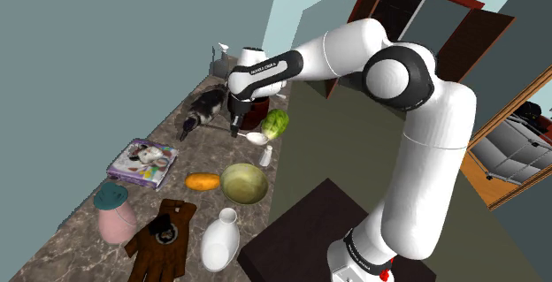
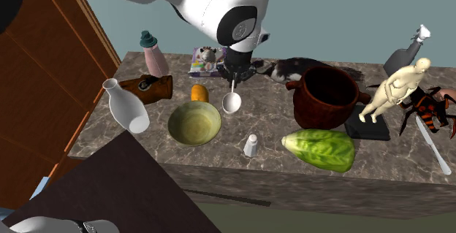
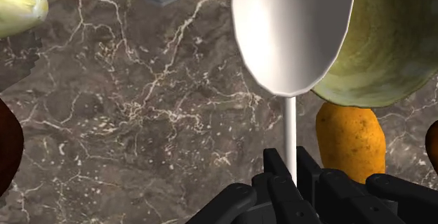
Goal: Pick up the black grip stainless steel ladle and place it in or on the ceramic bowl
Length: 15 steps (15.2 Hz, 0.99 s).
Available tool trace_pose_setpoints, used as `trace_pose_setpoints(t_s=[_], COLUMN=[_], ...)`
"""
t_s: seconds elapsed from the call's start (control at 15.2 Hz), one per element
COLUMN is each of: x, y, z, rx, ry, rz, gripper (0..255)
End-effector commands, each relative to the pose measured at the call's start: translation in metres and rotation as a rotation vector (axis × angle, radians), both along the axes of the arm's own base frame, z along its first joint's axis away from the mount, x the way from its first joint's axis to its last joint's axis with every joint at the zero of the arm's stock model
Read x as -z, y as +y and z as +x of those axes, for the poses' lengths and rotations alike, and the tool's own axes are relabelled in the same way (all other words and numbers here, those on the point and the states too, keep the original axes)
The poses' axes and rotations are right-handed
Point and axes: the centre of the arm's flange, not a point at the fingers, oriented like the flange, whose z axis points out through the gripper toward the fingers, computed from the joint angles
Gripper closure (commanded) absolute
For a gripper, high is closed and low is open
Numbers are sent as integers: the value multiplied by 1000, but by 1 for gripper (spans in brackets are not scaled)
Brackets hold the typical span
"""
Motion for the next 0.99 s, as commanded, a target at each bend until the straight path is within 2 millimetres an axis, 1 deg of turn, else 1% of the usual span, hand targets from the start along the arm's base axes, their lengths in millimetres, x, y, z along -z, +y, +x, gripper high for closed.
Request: trace_pose_setpoints(t_s=[0.0,0.59,0.66,0.92], x=[-1,-7,-7,14], y=[6,37,39,39], z=[-28,-143,-153,-153], rx=[1,1,1,1], ry=[0,0,0,0], rz=[0,0,0,0], gripper=[255,255,255,255])
